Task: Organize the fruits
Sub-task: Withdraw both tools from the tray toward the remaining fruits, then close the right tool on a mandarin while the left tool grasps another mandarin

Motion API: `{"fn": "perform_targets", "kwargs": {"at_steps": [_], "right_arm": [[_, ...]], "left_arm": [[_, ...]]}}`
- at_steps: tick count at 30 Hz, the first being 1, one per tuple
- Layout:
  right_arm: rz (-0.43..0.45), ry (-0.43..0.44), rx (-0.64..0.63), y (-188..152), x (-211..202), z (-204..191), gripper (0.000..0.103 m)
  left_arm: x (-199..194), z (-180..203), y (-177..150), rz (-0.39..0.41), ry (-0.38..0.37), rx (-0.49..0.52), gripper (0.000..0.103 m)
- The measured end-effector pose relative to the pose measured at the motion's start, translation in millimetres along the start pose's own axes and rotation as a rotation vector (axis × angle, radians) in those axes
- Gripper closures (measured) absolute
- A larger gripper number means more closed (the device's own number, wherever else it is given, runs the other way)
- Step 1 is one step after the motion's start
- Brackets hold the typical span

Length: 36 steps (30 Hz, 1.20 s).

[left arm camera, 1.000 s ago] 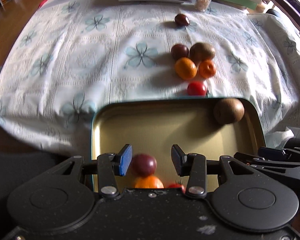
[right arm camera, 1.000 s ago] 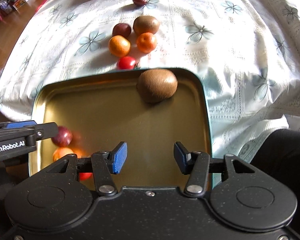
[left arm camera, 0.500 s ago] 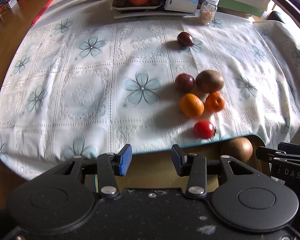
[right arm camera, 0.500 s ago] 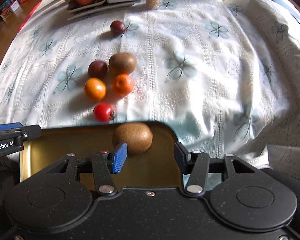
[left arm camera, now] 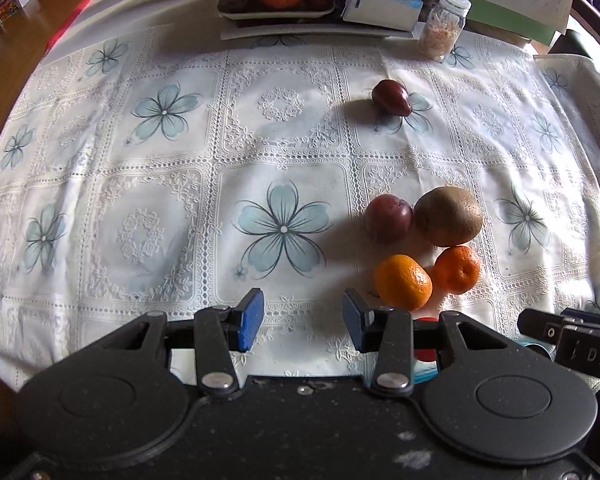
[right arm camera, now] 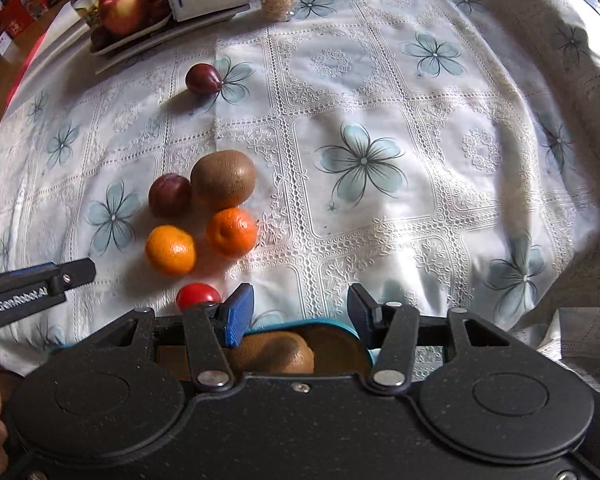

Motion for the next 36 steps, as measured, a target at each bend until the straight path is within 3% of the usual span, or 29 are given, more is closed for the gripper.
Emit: {"fn": "perform_targets", "kwargs": {"at_steps": [4, 15, 30, 34, 36], "right_arm": [[0.013, 0.002, 0.006, 7, 5, -3, 0.045], [0.0, 0.035, -0.029, 21, 24, -31, 0.045], [-0.027, -0.005, -0.075, 32, 58, -53, 0.045], [-0.025, -0.011, -0.101, 30, 63, -56, 0.057], [-0.017, -0.027, -0.109, 28, 61, -56, 0.057]], "left_arm": [[11, -3, 2, -0.029, 0.006, -0.02, 0.059], [10, -23, 13, -0.004, 0.075, -0.113, 0.059], [6, -39, 15, -0.017, 0.047, -0.199, 0.059], [9, -36, 14, -0.03, 0.024, -0.195, 0.059], [9, -32, 14, -0.028, 0.015, -0.182, 0.059]]}}
Point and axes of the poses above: each gripper's, at about its wrist camera, not at the fingertips, and x roughly the way its jaws point, z to its right, y to its top, the point moved 2 cm from there along x, roughly the way its jaws point
